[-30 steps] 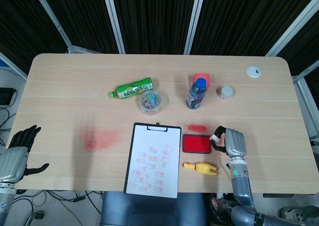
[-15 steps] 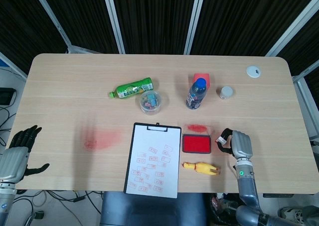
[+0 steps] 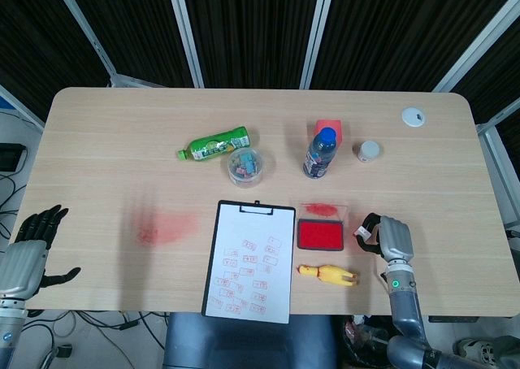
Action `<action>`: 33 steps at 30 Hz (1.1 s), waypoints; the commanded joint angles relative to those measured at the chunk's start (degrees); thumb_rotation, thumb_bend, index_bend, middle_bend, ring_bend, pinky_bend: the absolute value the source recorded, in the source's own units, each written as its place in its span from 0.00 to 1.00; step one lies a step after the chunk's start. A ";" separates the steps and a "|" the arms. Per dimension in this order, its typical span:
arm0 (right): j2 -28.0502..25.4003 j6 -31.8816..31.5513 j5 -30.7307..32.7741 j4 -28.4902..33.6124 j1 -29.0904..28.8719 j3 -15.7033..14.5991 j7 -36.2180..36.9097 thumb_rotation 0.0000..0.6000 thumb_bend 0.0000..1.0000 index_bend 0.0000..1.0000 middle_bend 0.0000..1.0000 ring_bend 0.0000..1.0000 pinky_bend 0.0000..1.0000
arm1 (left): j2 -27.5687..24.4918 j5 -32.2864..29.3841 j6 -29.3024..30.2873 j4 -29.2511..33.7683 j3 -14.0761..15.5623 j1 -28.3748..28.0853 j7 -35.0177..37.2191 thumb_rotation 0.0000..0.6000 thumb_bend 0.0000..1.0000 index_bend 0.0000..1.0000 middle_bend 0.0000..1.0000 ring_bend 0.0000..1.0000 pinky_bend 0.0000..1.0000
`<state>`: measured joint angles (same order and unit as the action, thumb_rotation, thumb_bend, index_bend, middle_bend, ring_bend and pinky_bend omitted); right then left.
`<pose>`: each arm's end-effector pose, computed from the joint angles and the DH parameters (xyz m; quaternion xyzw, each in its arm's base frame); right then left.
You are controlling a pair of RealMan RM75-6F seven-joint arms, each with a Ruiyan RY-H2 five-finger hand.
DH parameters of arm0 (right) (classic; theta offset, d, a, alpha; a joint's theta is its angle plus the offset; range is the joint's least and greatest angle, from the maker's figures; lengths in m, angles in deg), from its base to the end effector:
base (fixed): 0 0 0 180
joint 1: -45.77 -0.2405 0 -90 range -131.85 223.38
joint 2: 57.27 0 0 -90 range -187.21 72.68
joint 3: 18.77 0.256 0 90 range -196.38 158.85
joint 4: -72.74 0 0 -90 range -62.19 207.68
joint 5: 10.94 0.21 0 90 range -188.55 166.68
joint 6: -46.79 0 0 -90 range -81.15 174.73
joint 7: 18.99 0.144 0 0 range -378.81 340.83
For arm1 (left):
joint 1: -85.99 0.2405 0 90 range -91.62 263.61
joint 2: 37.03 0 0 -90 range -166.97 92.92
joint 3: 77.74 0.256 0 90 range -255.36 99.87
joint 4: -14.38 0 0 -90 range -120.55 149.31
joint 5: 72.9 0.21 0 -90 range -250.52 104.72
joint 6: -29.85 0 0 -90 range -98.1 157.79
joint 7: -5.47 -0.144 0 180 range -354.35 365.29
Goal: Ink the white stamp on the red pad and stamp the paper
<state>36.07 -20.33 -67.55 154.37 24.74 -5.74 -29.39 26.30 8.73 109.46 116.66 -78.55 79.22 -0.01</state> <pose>-0.2708 -0.2807 -0.0016 0.5122 -0.5644 0.3709 0.5307 -0.2874 0.1786 0.1338 -0.6002 -0.4507 -0.3635 0.5518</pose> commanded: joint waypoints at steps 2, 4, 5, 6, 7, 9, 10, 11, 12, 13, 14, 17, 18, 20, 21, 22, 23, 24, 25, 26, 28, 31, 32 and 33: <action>0.22 0.15 0.15 -0.25 0.08 -0.01 0.05 1.00 0.53 0.90 0.67 0.67 0.78 | 0.00 0.00 0.04 -0.02 -0.02 0.03 0.02 1.00 0.01 0.00 0.00 0.00 0.00; 0.37 0.18 0.20 -0.38 0.09 0.02 0.05 1.00 0.53 0.90 0.67 0.67 0.78 | -0.01 -0.05 0.04 0.00 -0.05 0.03 0.02 1.00 0.01 0.00 0.00 0.00 0.00; 0.42 0.22 0.20 -0.43 0.08 0.03 0.04 1.00 0.52 0.90 0.67 0.67 0.78 | -0.02 -0.06 0.02 0.02 -0.04 0.03 -0.01 1.00 0.01 0.00 0.00 0.00 0.00; 0.49 0.28 0.27 -0.49 0.10 0.06 0.07 1.00 0.52 0.90 0.66 0.66 0.78 | 0.00 -0.07 0.02 -0.02 -0.04 0.04 -0.06 1.00 0.01 0.00 0.00 0.00 0.00; 0.55 0.34 0.39 -0.54 0.11 0.08 0.06 1.00 0.52 0.90 0.66 0.66 0.78 | 0.03 -0.08 0.02 -0.05 -0.05 0.04 -0.10 1.00 0.01 0.00 0.00 0.00 0.00; 0.69 0.40 0.65 -0.64 0.13 0.14 -0.11 1.00 0.52 0.90 0.66 0.66 0.78 | 0.07 -0.07 0.05 -0.06 -0.07 0.04 -0.12 1.00 0.01 0.00 0.00 0.00 0.00; 0.79 0.52 0.77 -0.68 0.13 0.11 -0.14 1.00 0.52 0.90 0.66 0.66 0.78 | 0.07 -0.07 0.05 -0.06 -0.08 0.04 -0.14 1.00 0.01 0.00 0.00 0.00 0.00; 0.84 0.55 0.83 -0.74 0.13 0.12 -0.21 1.00 0.51 0.90 0.66 0.66 0.78 | 0.06 -0.08 0.06 -0.05 -0.07 0.06 -0.15 1.00 0.01 0.00 0.00 0.00 0.00; 0.88 0.61 0.94 -0.82 0.12 0.13 -0.34 1.00 0.51 0.90 0.66 0.66 0.78 | 0.07 -0.07 0.07 -0.05 -0.08 0.06 -0.15 1.00 0.01 0.00 0.00 0.00 0.00; 0.91 0.66 0.99 -0.88 0.12 0.12 -0.43 1.00 0.50 0.90 0.66 0.66 0.78 | 0.07 -0.06 0.09 -0.05 -0.09 0.06 -0.19 1.00 0.01 0.00 0.00 0.00 0.00; 0.93 0.74 1.07 -0.97 0.12 0.08 -0.54 1.00 0.50 0.90 0.66 0.66 0.78 | 0.08 -0.06 0.08 -0.05 -0.08 0.07 -0.18 1.00 0.01 0.00 0.00 0.00 0.00; 1.02 0.83 1.33 -1.22 0.15 0.12 -0.75 1.00 0.49 0.90 0.65 0.66 0.78 | 0.08 -0.04 0.11 -0.08 -0.08 0.09 -0.19 1.00 0.01 0.00 0.00 0.00 0.00; 1.10 0.90 1.42 -1.40 0.19 0.07 -0.78 1.00 0.50 0.90 0.65 0.65 0.78 | 0.09 -0.02 0.11 -0.10 -0.07 0.10 -0.20 1.00 0.01 0.00 0.00 0.00 0.00; 1.16 1.06 1.46 -1.60 0.23 0.06 -0.65 1.00 0.50 0.90 0.65 0.65 0.78 | 0.10 0.01 0.10 -0.11 -0.06 0.09 -0.23 1.00 0.01 0.00 0.00 0.00 0.00; 1.18 1.08 1.44 -1.69 0.27 0.04 -0.58 1.00 0.50 0.89 0.65 0.65 0.78 | 0.11 0.02 0.09 -0.11 -0.06 0.09 -0.26 1.00 0.01 0.00 0.00 0.00 0.00; 1.21 1.15 1.46 -1.78 0.30 0.04 -0.49 1.00 0.50 0.89 0.65 0.65 0.78 | 0.12 0.03 0.08 -0.11 -0.05 0.09 -0.28 1.00 0.01 0.00 0.00 0.00 0.00; 1.21 1.23 1.45 -1.80 0.31 0.02 -0.45 1.00 0.50 0.89 0.65 0.65 0.78 | 0.13 0.03 0.08 -0.12 -0.05 0.09 -0.31 1.00 0.01 0.00 0.00 0.00 0.00; 1.20 1.27 1.41 -1.82 0.31 0.01 -0.44 1.00 0.49 0.88 0.64 0.64 0.77 | 0.13 0.03 0.11 -0.12 -0.06 0.10 -0.32 1.00 0.01 0.00 0.00 0.00 0.00; 1.16 1.30 1.38 -1.78 0.31 0.02 -0.46 1.00 0.49 0.88 0.64 0.64 0.77 | 0.14 0.02 0.13 -0.10 -0.07 0.11 -0.33 1.00 0.01 0.00 0.00 0.00 0.00; 1.12 1.37 1.37 -1.70 0.31 0.01 -0.45 1.00 0.49 0.87 0.63 0.63 0.75 | 0.14 0.00 0.13 -0.10 -0.08 0.12 -0.33 1.00 0.01 0.00 0.00 0.00 0.00; 1.05 1.44 1.24 -1.65 0.30 -0.03 -0.48 1.00 0.48 0.86 0.63 0.63 0.73 | 0.14 0.00 0.15 -0.12 -0.08 0.13 -0.34 1.00 0.01 0.00 0.00 0.00 0.00; 1.01 1.50 1.29 -1.52 0.31 -0.05 -0.65 1.00 0.47 0.85 0.62 0.62 0.73 | 0.11 0.02 0.20 -0.10 -0.10 0.15 -0.31 1.00 0.01 0.00 0.00 0.00 0.00; 0.98 1.51 1.32 -1.47 0.31 -0.06 -0.74 1.00 0.47 0.85 0.62 0.62 0.73 | 0.11 0.05 0.21 -0.11 -0.09 0.16 -0.32 1.00 0.01 0.00 0.00 0.00 0.00; 0.97 1.54 1.32 -1.47 0.33 -0.11 -0.83 1.00 0.47 0.85 0.62 0.62 0.73 | 0.10 0.05 0.23 -0.14 -0.08 0.18 -0.31 1.00 0.01 0.00 0.00 0.00 0.00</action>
<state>37.05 -18.79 -66.23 152.90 25.07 -5.84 -30.22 26.41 8.79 109.70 116.52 -78.63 79.40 -0.32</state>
